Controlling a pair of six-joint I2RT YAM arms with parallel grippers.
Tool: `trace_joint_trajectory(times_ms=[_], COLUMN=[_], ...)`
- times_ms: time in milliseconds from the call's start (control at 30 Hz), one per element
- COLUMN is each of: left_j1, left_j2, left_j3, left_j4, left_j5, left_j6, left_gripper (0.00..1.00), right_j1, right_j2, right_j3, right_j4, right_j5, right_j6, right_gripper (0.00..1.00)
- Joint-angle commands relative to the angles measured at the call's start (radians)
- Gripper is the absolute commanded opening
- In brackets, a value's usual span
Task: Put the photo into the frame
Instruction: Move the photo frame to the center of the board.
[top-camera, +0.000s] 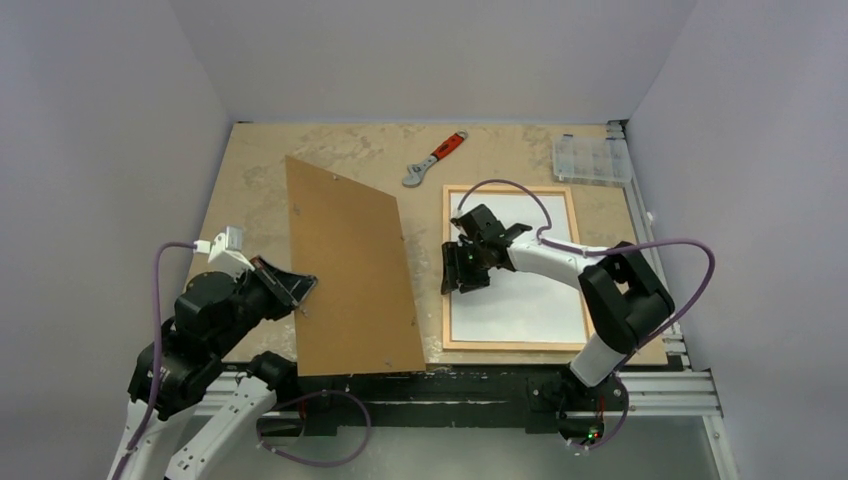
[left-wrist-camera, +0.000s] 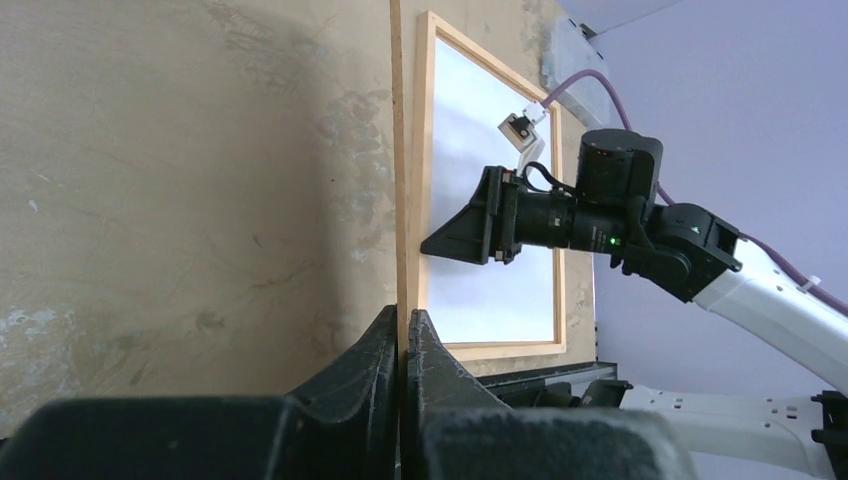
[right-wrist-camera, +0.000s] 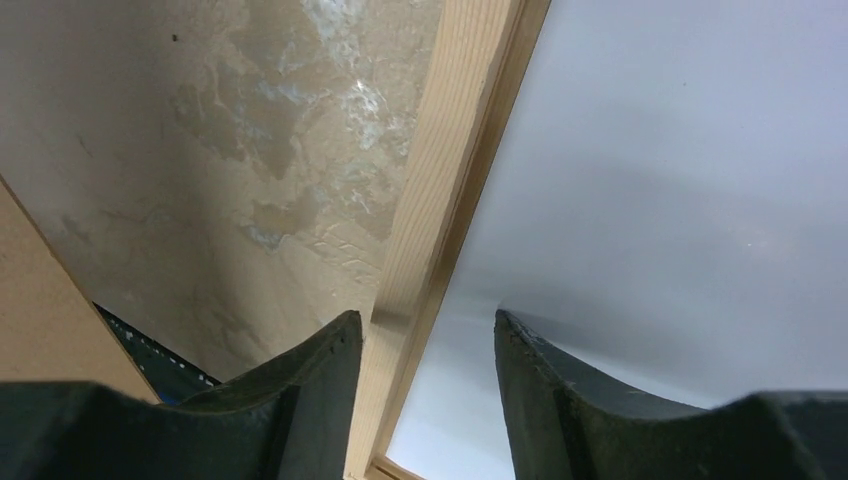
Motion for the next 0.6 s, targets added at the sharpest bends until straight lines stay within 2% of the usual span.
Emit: trace_joint_trajectory(times_ms=[0, 400, 567], left_j1=[0.002, 0.002, 0.002], left_j2=[-0.02, -0.071, -0.095], left_j3=[0.056, 0.107, 0.134], left_j4=[0.114, 0.089, 0.058], left_j5=[0.047, 0.028, 0.006], left_j6=[0.0, -0.002, 0.001], left_gripper=[0.0, 0.0, 0.0], right_j1=[0.043, 0.227, 0.281], right_j2=[0.048, 0.126, 0.145], right_j3=[0.044, 0.164, 0.161], right_j4=[0.054, 0.067, 0.085], right_j5=[-0.051, -0.066, -0.091], right_j6=[-0.005, 0.047, 0.05], right_gripper=[0.48, 0.46, 0.43])
